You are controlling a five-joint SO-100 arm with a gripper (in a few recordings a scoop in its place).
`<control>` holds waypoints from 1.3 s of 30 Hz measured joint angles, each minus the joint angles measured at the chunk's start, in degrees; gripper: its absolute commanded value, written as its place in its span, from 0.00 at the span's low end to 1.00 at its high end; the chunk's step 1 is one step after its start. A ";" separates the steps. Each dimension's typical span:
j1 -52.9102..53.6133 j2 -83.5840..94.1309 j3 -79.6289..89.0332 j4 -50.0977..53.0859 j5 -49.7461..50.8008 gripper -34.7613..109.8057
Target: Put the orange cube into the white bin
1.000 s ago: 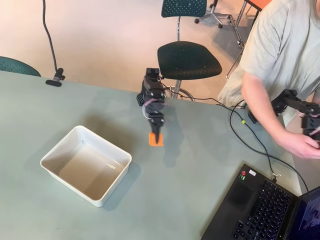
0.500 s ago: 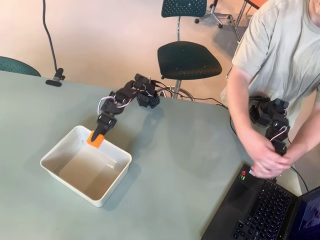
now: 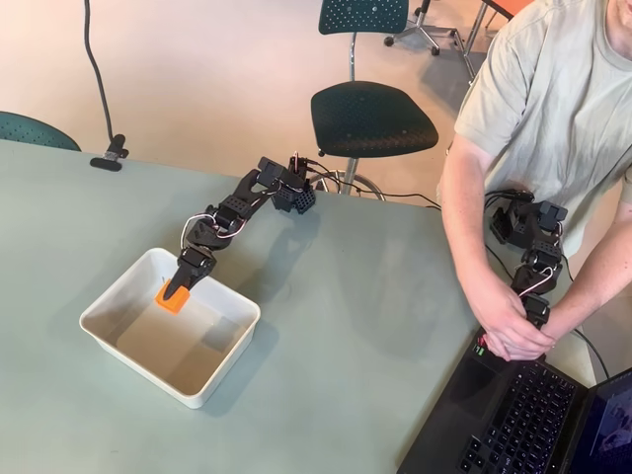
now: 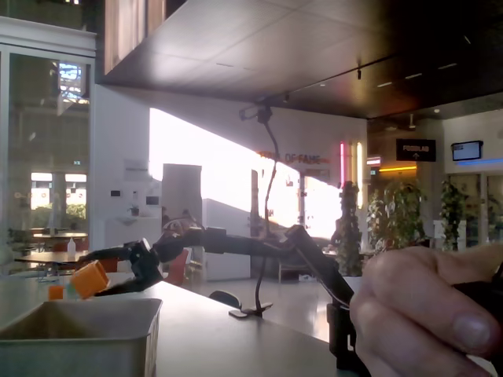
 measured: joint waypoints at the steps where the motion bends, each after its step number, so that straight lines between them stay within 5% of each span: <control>1: -0.09 0.00 0.00 1.14 0.00 0.61; 14: -0.53 2.81 0.00 8.61 0.00 0.69; 21: -0.70 25.84 -0.09 23.82 0.00 0.69; 32: -1.05 41.57 -0.09 63.90 0.00 0.69; 39: -1.41 57.39 9.05 66.97 0.00 0.69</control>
